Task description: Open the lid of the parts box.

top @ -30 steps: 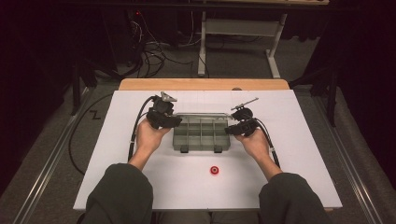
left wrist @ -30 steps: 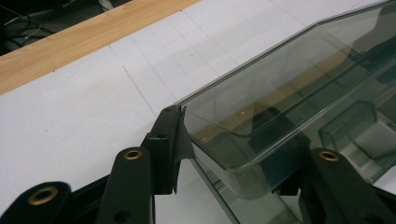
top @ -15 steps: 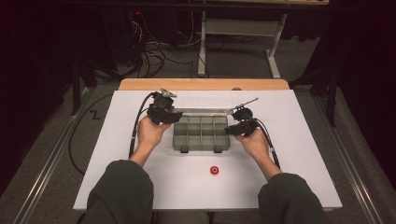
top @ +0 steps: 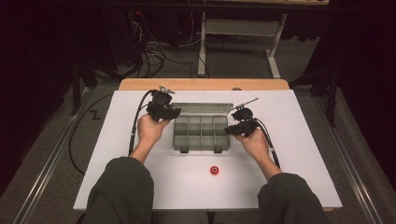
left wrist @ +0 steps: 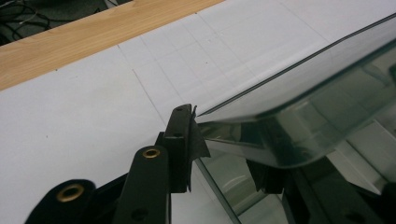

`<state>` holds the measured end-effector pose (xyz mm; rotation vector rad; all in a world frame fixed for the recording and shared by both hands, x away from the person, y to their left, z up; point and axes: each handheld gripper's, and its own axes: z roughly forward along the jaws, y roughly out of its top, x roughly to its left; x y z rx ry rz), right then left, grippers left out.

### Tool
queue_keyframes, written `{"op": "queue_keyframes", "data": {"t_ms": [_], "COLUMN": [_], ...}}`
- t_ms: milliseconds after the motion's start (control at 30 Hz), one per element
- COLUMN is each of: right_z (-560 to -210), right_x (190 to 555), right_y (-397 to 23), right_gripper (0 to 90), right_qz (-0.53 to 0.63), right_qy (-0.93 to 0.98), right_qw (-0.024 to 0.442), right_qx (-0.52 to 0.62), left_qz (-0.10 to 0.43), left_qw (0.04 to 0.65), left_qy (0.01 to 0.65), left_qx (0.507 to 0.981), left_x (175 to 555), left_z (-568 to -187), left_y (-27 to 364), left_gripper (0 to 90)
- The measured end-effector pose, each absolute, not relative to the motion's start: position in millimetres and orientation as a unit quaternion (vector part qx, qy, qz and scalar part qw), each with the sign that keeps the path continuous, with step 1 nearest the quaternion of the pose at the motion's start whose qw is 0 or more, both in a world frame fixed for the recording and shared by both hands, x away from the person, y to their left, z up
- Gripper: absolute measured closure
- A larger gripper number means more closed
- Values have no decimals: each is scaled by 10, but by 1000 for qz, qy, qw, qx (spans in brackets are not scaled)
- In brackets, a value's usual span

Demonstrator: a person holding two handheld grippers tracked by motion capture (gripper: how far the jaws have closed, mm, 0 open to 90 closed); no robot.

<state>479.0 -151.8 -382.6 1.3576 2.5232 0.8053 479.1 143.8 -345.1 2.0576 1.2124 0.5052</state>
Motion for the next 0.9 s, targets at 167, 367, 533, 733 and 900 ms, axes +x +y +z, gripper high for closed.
{"op": "queue_keyframes", "data": {"t_ms": [167, 367, 533, 733, 900], "right_z": [-3825, -3825, -3824, -3818, -3819], "right_x": [4790, 4792, 4794, 4799, 4797], "right_y": [-1514, -1517, -1515, -1509, -1509], "right_gripper": [754, 754, 754, 755, 755], "right_qz": [269, 269, 268, 265, 265], "right_qy": [845, 846, 846, 848, 847], "right_qw": [83, 82, 82, 82, 82], "right_qx": [455, 453, 453, 452, 453], "left_qz": [190, 189, 184, 180, 177], "left_qw": [346, 339, 332, 336, 340], "left_qy": [474, 477, 486, 496, 501], "left_qx": [787, 789, 787, 780, 776], "left_x": [4850, 4934, 4995, 5067, 5112], "left_z": [-3473, -3462, -3462, -3502, -3552], "left_y": [1458, 1453, 1454, 1474, 1483], "left_gripper": [665, 683, 701, 726, 734]}}
